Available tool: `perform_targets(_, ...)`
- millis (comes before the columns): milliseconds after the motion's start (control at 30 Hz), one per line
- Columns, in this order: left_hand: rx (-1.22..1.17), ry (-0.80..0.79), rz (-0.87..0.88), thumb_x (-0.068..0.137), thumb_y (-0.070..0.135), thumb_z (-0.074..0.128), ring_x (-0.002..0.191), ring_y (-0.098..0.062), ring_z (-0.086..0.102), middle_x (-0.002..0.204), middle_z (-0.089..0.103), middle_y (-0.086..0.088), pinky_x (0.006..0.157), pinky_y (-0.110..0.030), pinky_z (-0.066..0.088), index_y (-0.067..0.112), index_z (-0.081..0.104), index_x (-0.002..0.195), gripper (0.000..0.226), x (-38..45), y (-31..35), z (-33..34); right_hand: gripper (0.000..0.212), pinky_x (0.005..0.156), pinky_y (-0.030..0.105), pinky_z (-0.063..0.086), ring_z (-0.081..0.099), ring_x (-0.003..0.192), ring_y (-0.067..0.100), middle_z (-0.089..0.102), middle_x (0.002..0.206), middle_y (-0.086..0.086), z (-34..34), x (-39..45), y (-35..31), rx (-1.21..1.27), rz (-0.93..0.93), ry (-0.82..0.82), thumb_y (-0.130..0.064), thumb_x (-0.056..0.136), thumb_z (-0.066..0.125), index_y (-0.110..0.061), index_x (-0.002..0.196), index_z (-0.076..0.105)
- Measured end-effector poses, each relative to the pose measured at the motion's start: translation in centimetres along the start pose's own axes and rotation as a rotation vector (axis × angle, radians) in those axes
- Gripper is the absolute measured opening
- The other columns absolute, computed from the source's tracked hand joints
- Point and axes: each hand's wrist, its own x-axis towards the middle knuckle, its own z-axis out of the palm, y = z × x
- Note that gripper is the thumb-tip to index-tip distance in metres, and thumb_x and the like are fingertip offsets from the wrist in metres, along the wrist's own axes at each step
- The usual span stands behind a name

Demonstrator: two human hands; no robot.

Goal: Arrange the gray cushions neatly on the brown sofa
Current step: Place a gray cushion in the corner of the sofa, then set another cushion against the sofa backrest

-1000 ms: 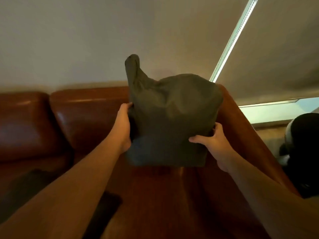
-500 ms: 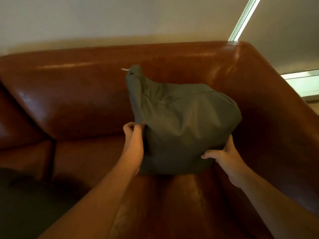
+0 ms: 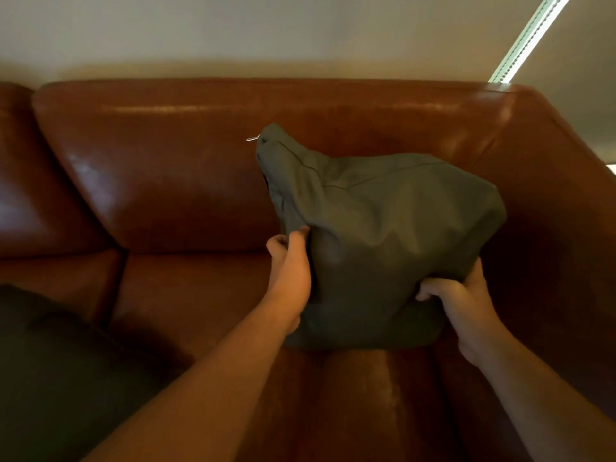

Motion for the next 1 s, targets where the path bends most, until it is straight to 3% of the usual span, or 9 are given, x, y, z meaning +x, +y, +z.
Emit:
perform_targets(67,0.024,0.023,-0.014,0.061,0.088,0.043,0.108,-0.016,0.059,0.118,0.062,0.006,0.103,-0.05,0.048,0.043,0.042,0.114,0.069,0.4,-0.5,-0.6,0.108,0.089,0.056,0.051,0.056,0.115,0.037,0.051,0.141,0.004,0.3,-0.2,-0.1,-0.054,0.013,-0.015,-0.019,0.052,0.078,-0.049,0.149,0.04)
perform_targets(167,0.126,0.008,0.015,0.064,0.091,0.042,0.114,-0.019,0.059,0.12,0.062,0.008,0.107,-0.049,0.047,0.041,0.04,0.123,0.077,0.5,-0.6,-1.3,0.107,0.09,0.055,0.049,0.055,0.114,0.035,0.049,0.146,0.003,-0.1,-0.4,-0.6,-0.078,0.03,-0.057,-0.011,0.067,0.08,-0.051,0.154,0.032)
perform_targets(267,0.296,0.003,0.087,0.091,0.084,0.035,0.128,-0.024,0.056,0.142,0.058,0.004,0.103,-0.037,0.04,0.039,0.034,0.145,0.071,-0.7,-0.6,-2.1,0.106,0.103,0.061,0.045,0.05,0.133,0.04,0.042,0.159,0.003,-0.4,-1.9,-0.1,-0.159,0.079,-0.029,-0.023,0.079,0.082,-0.046,0.162,0.018)
perform_targets(333,0.375,0.007,0.09,0.1,0.075,0.03,0.146,-0.027,0.045,0.163,0.044,0.001,0.114,-0.038,0.036,0.034,0.028,0.16,0.073,-1.4,-0.3,-2.9,0.106,0.117,0.061,0.037,0.038,0.148,0.042,0.031,0.169,0.008,0.2,-3.8,0.7,-0.279,0.178,0.098,-0.039,0.087,0.078,-0.029,0.167,0.011)
perform_targets(400,0.414,-0.008,0.082,0.102,0.073,0.028,0.158,-0.026,0.029,0.174,0.025,0.002,0.128,-0.046,0.026,0.034,0.019,0.167,0.076,-2.7,0.4,-4.0,0.099,0.119,0.057,0.036,0.039,0.148,0.043,0.034,0.167,0.014,1.4,-6.0,1.5,-0.261,0.281,0.182,-0.044,0.089,0.076,-0.018,0.165,0.018)
perform_targets(533,0.536,-0.008,0.075,0.098,0.079,0.029,0.163,-0.025,0.006,0.178,-0.003,0.005,0.131,-0.053,0.014,0.039,0.002,0.167,0.084,-5.1,2.8,-8.0,0.09,0.117,0.054,0.039,0.045,0.14,0.045,0.045,0.156,0.021,5.4,-10.4,0.7,-0.281,0.375,0.133,-0.041,0.087,0.079,-0.001,0.155,0.036)
perform_targets(767,0.656,0.116,0.136,0.096,0.08,0.031,0.163,-0.025,-0.001,0.178,-0.01,0.006,0.13,-0.058,0.012,0.041,-0.003,0.167,0.088,-9.3,5.8,-20.8,0.085,0.106,0.057,0.047,0.054,0.122,0.041,0.05,0.139,0.018,14.0,-16.5,-5.2,-0.368,0.239,-0.075,-0.049,0.084,0.078,0.001,0.143,0.044)
perform_targets(867,0.668,0.134,0.174,0.093,0.083,0.032,0.163,-0.023,-0.006,0.177,-0.011,0.007,0.131,-0.058,0.008,0.041,-0.003,0.167,0.092,-10.7,6.2,-26.6,0.095,0.111,0.057,0.042,0.046,0.134,0.041,0.039,0.155,0.018,17.2,-19.0,-7.2,-0.452,0.217,-0.136,-0.056,0.087,0.073,-0.003,0.155,0.033)
perform_targets(1000,0.708,0.132,0.224,0.081,0.092,0.029,0.163,-0.023,-0.012,0.176,-0.016,0.009,0.131,-0.057,0.005,0.04,-0.004,0.167,0.105,-12.5,6.0,-34.5,0.108,0.121,0.06,0.032,0.022,0.155,0.041,0.007,0.174,0.012,22.3,-23.4,-7.7,-0.602,0.062,-0.193,-0.063,0.091,0.066,-0.018,0.168,0.006)
